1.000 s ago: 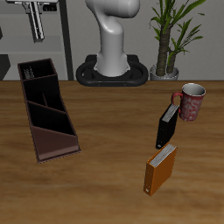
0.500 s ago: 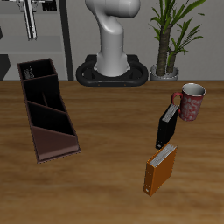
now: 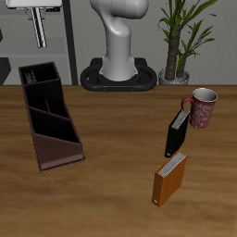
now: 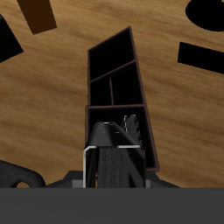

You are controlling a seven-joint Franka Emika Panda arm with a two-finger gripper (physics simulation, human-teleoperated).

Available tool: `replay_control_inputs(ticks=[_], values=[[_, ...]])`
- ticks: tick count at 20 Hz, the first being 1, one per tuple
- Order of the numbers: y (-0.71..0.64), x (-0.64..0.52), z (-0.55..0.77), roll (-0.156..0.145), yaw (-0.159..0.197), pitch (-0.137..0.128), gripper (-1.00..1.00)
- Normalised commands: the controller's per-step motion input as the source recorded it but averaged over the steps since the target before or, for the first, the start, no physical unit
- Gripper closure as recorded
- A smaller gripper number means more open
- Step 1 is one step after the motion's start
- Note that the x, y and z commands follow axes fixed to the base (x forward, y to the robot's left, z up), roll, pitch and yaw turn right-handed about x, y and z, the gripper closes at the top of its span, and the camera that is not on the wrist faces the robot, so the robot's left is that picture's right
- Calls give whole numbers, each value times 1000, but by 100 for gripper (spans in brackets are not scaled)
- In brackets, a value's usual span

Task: Place the left striped book into the right desk caddy's right compartment and place the right striped book into the right desk caddy's right compartment and place the orange book into the right desk caddy's left compartment

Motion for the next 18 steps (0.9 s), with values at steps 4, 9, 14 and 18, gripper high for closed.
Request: replay_control_inputs(ticks=[4,9,14,18], values=[[63,186,-128,15,36,18,100],[-91,132,-58,-23,-22,5,100],[-45,69,-115,-2,-36,24,100],[79,107,-233,9,-15,39,100]])
